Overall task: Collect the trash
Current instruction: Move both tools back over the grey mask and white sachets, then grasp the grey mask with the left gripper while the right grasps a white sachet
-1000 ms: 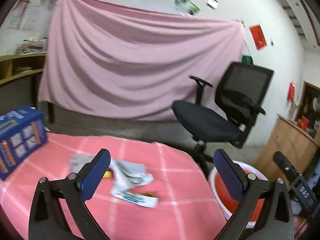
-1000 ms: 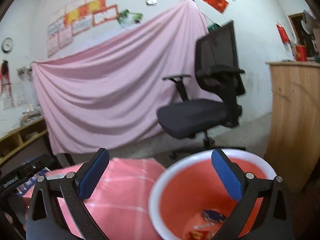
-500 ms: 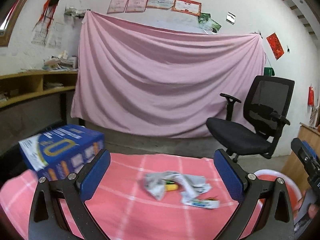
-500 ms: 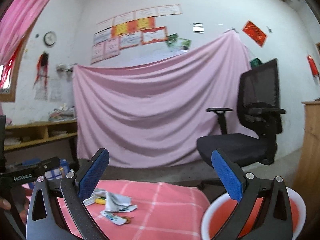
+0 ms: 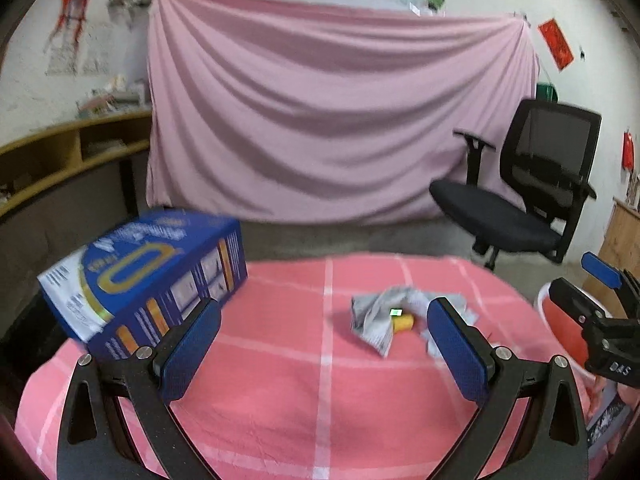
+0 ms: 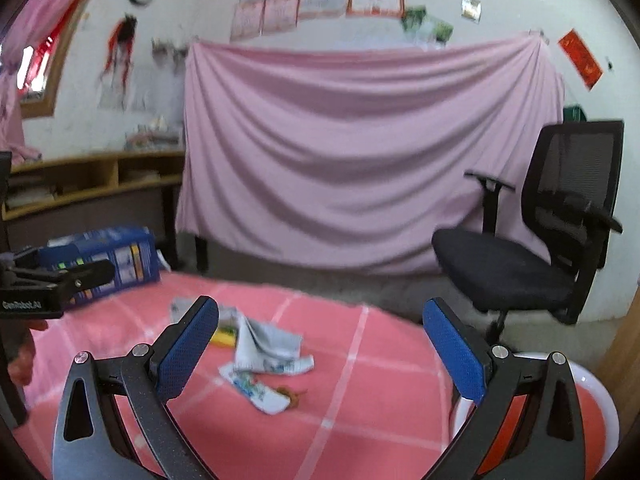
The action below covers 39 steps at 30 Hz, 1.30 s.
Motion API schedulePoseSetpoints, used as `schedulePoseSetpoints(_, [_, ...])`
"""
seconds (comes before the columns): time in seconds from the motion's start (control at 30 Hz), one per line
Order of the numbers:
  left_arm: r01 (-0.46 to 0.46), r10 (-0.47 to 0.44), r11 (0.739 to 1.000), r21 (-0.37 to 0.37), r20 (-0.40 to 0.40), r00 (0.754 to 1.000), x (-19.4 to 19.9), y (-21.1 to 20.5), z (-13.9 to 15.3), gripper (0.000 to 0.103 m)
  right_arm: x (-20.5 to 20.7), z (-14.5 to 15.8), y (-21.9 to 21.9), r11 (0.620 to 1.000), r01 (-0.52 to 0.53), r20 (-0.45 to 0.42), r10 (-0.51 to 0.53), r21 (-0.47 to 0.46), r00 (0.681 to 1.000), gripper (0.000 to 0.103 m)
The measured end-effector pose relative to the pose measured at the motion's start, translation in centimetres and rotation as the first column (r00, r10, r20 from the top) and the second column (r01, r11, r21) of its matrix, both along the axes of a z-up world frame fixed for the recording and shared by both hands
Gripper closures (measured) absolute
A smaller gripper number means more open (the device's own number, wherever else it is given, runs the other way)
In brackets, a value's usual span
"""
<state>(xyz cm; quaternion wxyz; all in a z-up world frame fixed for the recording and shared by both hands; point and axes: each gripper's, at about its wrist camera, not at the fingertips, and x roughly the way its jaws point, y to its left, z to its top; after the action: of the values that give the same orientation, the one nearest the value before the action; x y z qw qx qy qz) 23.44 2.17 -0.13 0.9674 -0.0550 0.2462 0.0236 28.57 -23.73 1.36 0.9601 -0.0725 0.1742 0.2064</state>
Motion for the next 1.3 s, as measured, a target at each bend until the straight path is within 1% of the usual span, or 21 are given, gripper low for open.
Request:
schedulePoseSetpoints(0.1, [0.022,-0.023,1.000,-0.019,-0.071,0.997,1.3,0.1,-0.9,0.003,1.5,-0.8,-0.1,1.000,0.011,-0.091,-0.011,-0.002,0.996,0.000])
schedulePoseSetpoints(0.2, [0.038,-0.044,0.998,-0.053,-0.126,0.991,2.5,0.0,-1.7,0.003,2.5,-1.5,-0.3,1.000,0.003,-0.169,-0.001,0.009,0.986,0.007])
schedulePoseSetpoints(0.23, [0.042,-0.051,0.997,-0.063,-0.140,0.989,2.9,0.1,-1.8,0.003,2.8,-1.7,-0.3,1.000,-0.010,-0.197,0.012,0.013,0.980,0.013])
schedulePoseSetpoints(0.27, [0.049,-0.060,0.996,-0.077,-0.154,0.986,3.3,0.2,-2.0,0.006,3.2,-2.0,-0.1,1.000,-0.025,-0.228,0.028,0.015,0.973,0.020])
schedulePoseSetpoints(0.3, [0.055,-0.069,0.994,-0.090,-0.166,0.984,3.7,0.3,-2.2,0.010,3.6,-2.4,0.0,0.999,-0.041,-0.259,0.044,0.016,0.965,0.024])
schedulePoseSetpoints(0.33, [0.061,-0.078,0.993,-0.100,-0.174,0.982,4.0,0.3,-2.2,0.012,3.9,-2.7,0.2,0.998,-0.059,-0.292,0.061,0.015,0.954,0.031])
schedulePoseSetpoints(0.4, [0.078,-0.100,0.990,-0.118,-0.188,0.977,4.8,0.3,-2.3,0.020,4.4,-3.3,0.7,0.995,-0.098,-0.343,0.095,0.007,0.935,0.038])
schedulePoseSetpoints(0.43, [0.086,-0.109,0.989,-0.122,-0.192,0.975,5.2,0.2,-2.4,0.022,4.5,-3.6,1.1,0.992,-0.123,-0.363,0.115,0.002,0.925,0.041])
schedulePoseSetpoints(0.47, [0.093,-0.116,0.988,-0.124,-0.196,0.974,5.5,0.2,-2.4,0.027,4.5,-3.8,1.5,0.990,-0.143,-0.376,0.131,-0.005,0.917,0.046])
schedulePoseSetpoints(0.5, [0.100,-0.124,0.987,-0.126,-0.202,0.971,5.8,0.1,-2.4,0.031,4.5,-4.0,1.9,0.986,-0.164,-0.388,0.145,-0.014,0.910,0.048])
schedulePoseSetpoints(0.53, [0.106,-0.132,0.986,-0.129,-0.209,0.969,6.2,0.0,-2.4,0.033,4.4,-4.2,2.4,0.982,-0.187,-0.400,0.162,-0.025,0.902,0.052])
schedulePoseSetpoints(0.57, [0.111,-0.137,0.985,-0.133,-0.213,0.967,6.5,0.0,-2.3,0.036,4.4,-4.4,2.7,0.978,-0.207,-0.409,0.176,-0.033,0.896,0.053])
schedulePoseSetpoints(0.67, [0.125,-0.159,0.980,-0.155,-0.225,0.961,7.5,0.0,-2.6,0.043,4.2,-5.0,3.7,0.966,-0.251,-0.440,0.197,-0.067,0.876,0.053])
schedulePoseSetpoints(0.73, [0.139,-0.177,0.975,-0.172,-0.236,0.956,8.3,-0.2,-2.8,0.047,4.3,-5.4,4.0,0.962,-0.260,-0.462,0.196,-0.080,0.865,0.054])
schedulePoseSetpoints(0.77, [0.143,-0.185,0.973,-0.179,-0.242,0.953,8.7,-0.2,-2.9,0.051,4.4,-5.5,4.1,0.961,-0.263,-0.471,0.194,-0.083,0.860,0.054])
schedulePoseSetpoints(0.83, [0.152,-0.200,0.970,-0.191,-0.262,0.944,9.4,-0.4,-3.2,0.061,4.5,-5.8,4.1,0.961,-0.264,-0.487,0.190,-0.087,0.852,0.055])
schedulePoseSetpoints(0.9, [0.159,-0.211,0.968,-0.194,-0.285,0.935,10.0,-0.4,-3.3,0.081,4.5,-6.0,4.2,0.960,-0.262,-0.496,0.183,-0.095,0.849,0.058])
schedulePoseSetpoints(0.97, [0.145,-0.194,0.973,-0.177,-0.298,0.935,10.1,-0.5,-3.3,0.088,4.3,-6.0,4.2,0.961,-0.258,-0.499,0.173,-0.105,0.849,0.058])
schedulePoseSetpoints(1.1, [0.125,-0.173,0.976,-0.176,-0.287,0.942,9.4,-0.2,-3.1,0.096,3.8,-5.9,4.3,0.958,-0.259,-0.501,0.168,-0.119,0.849,0.059])
schedulePoseSetpoints(1.23, [0.102,-0.149,0.980,-0.168,-0.297,0.943,8.4,-0.1,-3.1,0.099,3.6,-5.8,4.2,0.956,-0.264,-0.496,0.170,-0.125,0.851,0.070])
schedulePoseSetpoints(1.3, [0.088,-0.136,0.982,-0.167,-0.297,0.945,7.6,0.0,-2.9,0.100,3.5,-5.8,4.2,0.956,-0.266,-0.495,0.172,-0.127,0.852,0.072])
